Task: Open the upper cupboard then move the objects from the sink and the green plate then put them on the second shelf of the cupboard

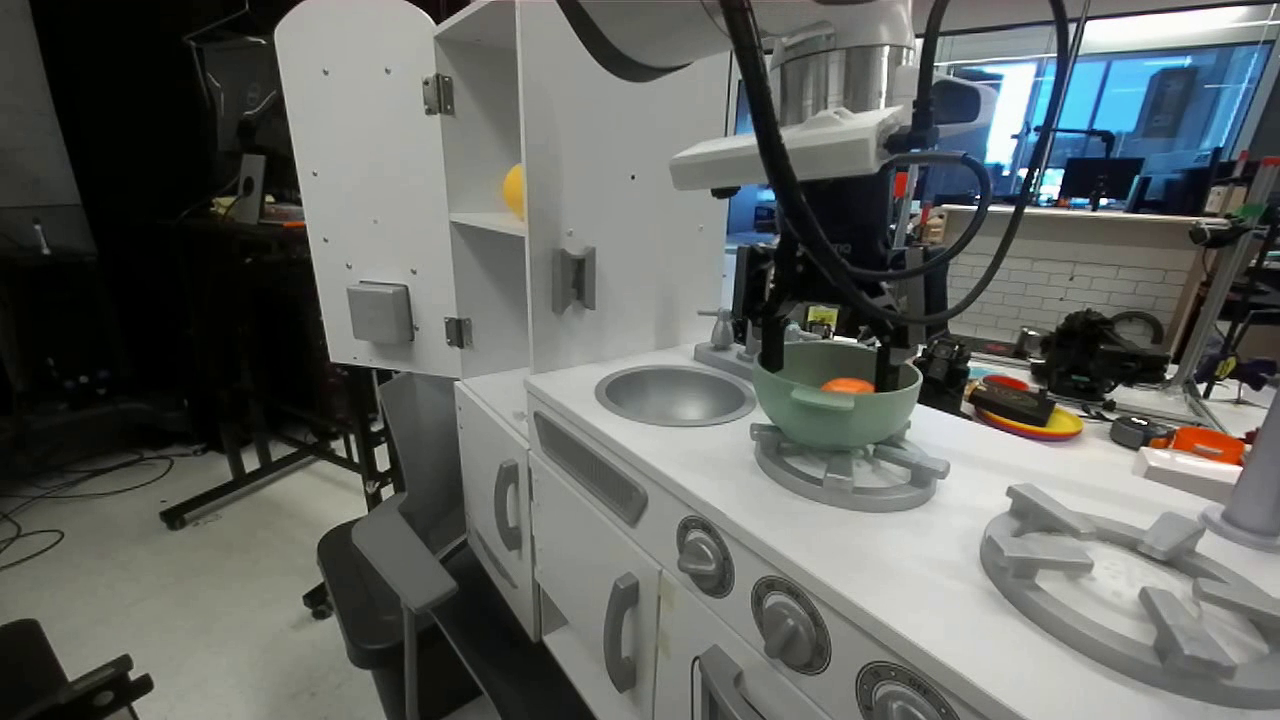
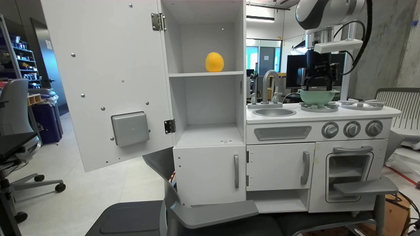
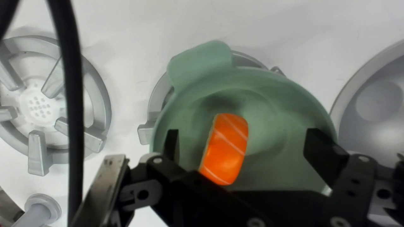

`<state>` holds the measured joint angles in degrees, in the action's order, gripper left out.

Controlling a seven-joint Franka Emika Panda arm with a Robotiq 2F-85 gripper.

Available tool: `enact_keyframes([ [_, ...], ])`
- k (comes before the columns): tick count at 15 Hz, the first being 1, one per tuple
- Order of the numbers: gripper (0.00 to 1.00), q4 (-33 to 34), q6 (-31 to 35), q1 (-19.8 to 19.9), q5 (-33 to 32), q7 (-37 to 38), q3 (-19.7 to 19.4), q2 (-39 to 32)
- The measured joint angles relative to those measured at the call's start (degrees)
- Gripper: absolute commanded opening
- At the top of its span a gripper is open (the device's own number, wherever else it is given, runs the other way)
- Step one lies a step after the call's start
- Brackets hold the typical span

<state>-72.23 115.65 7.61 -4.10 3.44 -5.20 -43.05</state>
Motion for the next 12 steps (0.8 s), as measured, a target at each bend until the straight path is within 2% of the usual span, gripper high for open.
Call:
enact_keyframes([
  [9, 1.0, 3.37, 0.0, 0.04, 0.0, 0.07, -0.04, -2.74],
  [10, 0.75, 3.65, 0.0, 0.07, 0.0, 0.07, -0.04, -2.88],
  [12, 0.66, 4.38, 0.0, 0.07, 0.0, 0.07, -0.04, -3.28],
])
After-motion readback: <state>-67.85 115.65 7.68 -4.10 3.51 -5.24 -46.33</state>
